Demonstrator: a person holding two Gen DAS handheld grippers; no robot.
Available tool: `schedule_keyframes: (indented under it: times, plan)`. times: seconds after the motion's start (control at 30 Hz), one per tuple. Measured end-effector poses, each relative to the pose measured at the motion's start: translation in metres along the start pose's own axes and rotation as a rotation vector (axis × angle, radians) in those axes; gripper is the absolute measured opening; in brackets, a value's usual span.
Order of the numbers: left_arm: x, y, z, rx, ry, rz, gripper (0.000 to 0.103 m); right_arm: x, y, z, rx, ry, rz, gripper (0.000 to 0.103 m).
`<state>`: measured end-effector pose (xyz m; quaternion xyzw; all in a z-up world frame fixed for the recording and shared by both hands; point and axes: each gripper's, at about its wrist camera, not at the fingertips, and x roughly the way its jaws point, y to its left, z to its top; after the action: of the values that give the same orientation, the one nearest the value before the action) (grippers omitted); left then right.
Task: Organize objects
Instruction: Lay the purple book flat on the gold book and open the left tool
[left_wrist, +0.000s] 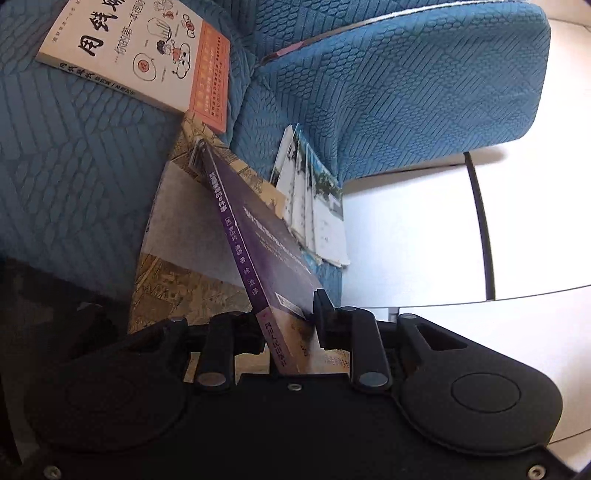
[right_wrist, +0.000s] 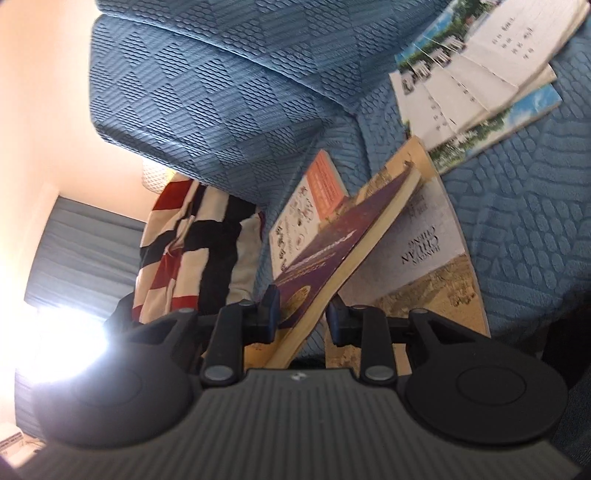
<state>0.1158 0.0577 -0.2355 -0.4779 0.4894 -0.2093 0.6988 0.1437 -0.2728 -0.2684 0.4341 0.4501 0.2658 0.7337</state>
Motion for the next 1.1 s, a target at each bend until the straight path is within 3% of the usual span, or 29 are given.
schedule_keyframes:
  times: [0.2, 0.33, 0.5, 0.73, 0.9, 1.1]
  plan:
    - [0.011, 0.004, -0.008, 0.035, 0.046, 0.078, 0.029, 0.009, -0.001, -0.005, -0.041, 0.065, -0.103, 0.041]
    - [0.015, 0.009, -0.01, 0.041, 0.06, 0.104, 0.03, 0.013, -0.012, -0.008, 0.03, 0.078, -0.129, 0.042]
    - [0.018, 0.012, -0.014, 0.06, 0.096, 0.173, 0.036, 0.017, -0.013, -0.009, 0.025, 0.09, -0.199, 0.042]
    - [0.014, 0.008, -0.024, 0.161, 0.122, 0.35, 0.048, 0.008, -0.022, -0.006, 0.077, 0.043, -0.298, 0.042]
    - [0.004, 0.007, -0.026, 0.179, 0.081, 0.353, 0.048, -0.003, -0.017, -0.005, 0.052, -0.034, -0.347, 0.042]
    - [0.012, -0.006, -0.023, 0.235, 0.039, 0.402, 0.039, 0.007, -0.001, -0.005, -0.117, -0.048, -0.407, 0.042]
